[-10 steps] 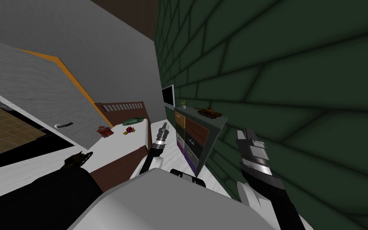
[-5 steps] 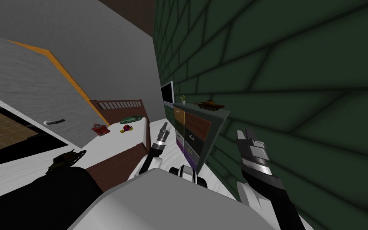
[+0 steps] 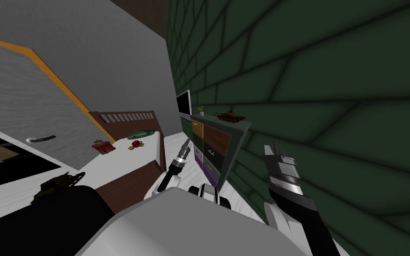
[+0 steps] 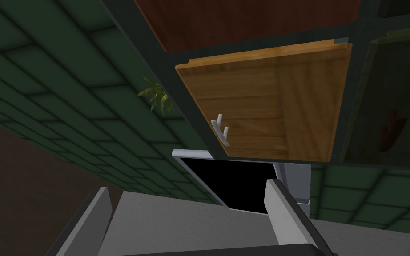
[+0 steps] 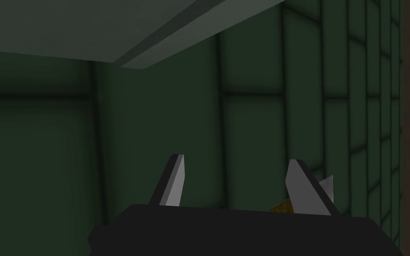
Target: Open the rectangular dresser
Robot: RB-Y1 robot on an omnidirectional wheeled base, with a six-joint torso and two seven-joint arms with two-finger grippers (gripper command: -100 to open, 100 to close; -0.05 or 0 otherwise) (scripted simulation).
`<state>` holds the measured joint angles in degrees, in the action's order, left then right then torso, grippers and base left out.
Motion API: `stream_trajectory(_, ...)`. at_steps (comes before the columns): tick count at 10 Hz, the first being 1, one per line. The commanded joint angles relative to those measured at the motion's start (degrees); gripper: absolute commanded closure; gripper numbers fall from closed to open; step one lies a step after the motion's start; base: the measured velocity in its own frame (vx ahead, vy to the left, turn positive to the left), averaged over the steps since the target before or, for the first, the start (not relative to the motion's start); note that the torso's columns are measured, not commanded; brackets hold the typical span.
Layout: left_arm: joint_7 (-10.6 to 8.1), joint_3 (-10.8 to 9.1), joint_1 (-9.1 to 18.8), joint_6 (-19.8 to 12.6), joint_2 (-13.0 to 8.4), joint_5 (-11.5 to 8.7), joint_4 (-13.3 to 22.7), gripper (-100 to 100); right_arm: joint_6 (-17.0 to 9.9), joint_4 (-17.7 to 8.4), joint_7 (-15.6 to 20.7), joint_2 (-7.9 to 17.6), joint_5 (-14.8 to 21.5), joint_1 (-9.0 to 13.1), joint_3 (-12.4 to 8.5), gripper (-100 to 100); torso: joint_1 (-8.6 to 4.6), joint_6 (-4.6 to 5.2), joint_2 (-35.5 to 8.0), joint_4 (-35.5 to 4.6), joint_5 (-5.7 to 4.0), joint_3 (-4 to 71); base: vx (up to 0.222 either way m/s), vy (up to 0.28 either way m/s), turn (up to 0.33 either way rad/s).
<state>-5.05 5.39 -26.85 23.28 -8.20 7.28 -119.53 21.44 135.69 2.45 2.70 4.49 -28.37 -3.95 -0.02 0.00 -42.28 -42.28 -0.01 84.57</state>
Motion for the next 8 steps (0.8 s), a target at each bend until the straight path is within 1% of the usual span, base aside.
stream_trajectory(1,0.41,0.96,0.52,0.57,-0.54,0.44,2.65,-100,0.00,0.00,0.00,0.00,0.00,0.00,0.00,0,0.03,-0.01,-0.01,0.00,0.01,-0.01,-0.004,-0.017,-0.068)
stream_trajectory(3,0.66,1.57,1.18,0.81,-0.43,0.73,4.68,-100,0.00,0.00,0.00,0.00,0.00,0.00,0.00,0,0.02,0.00,-0.01,0.00,0.01,0.00,-0.002,-0.018,-0.068)
stream_trajectory(4,0.89,2.15,1.81,1.05,-0.03,1.01,6.62,-100,0.00,0.00,0.00,0.00,0.00,0.00,0.00,0,0.01,0.00,0.01,0.00,0.01,0.00,-0.001,-0.021,-0.116)
stream_trajectory(5,1.00,2.43,2.10,1.16,0.26,1.14,7.53,-100,0.00,0.00,0.00,0.00,0.00,0.00,0.00,0,0.00,0.01,0.01,0.00,0.00,0.00,0.000,-0.020,-0.081)
stream_trajectory(7,1.41,3.45,3.20,1.57,1.34,1.63,10.92,-100,0.00,0.00,0.00,0.00,0.00,0.00,0.00,0,0.00,0.00,-0.02,0.00,0.00,-0.01,-0.003,-0.026,-0.097)
stream_trajectory(8,1.50,3.69,3.46,1.67,1.55,1.74,11.71,-100,0.00,0.00,0.00,0.00,0.00,0.00,0.00,0,-0.01,0.01,0.00,0.00,0.00,0.00,0.000,-0.028,-0.094)
